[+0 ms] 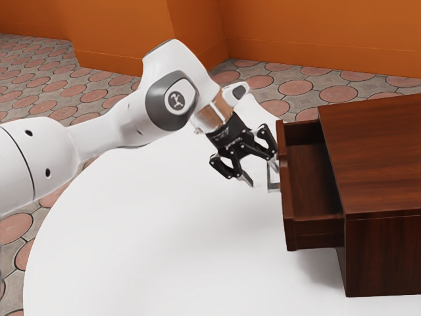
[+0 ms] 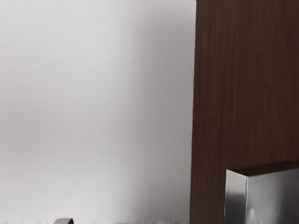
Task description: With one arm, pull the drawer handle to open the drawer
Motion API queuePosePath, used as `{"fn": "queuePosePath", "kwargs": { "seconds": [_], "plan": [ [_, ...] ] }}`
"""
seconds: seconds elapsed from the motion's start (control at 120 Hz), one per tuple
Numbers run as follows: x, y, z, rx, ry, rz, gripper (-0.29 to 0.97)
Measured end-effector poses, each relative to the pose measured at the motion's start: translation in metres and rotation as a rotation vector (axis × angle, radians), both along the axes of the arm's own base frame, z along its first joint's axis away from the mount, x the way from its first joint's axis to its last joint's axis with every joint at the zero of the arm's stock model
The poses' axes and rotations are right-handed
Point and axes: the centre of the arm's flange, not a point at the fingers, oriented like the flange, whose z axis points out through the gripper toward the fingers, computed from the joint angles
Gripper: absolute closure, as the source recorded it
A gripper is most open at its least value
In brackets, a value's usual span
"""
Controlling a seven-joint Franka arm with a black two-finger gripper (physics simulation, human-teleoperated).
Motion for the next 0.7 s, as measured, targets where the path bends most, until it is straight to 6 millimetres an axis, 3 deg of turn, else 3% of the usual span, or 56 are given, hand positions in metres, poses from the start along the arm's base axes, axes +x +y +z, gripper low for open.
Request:
{"fn": "queuePosePath", "kwargs": {
  "seconds": [0.7],
  "plan": [
    [-0.023,0.037,0.007,0.052,0.069,-0.003,0.29]
  ]
}}
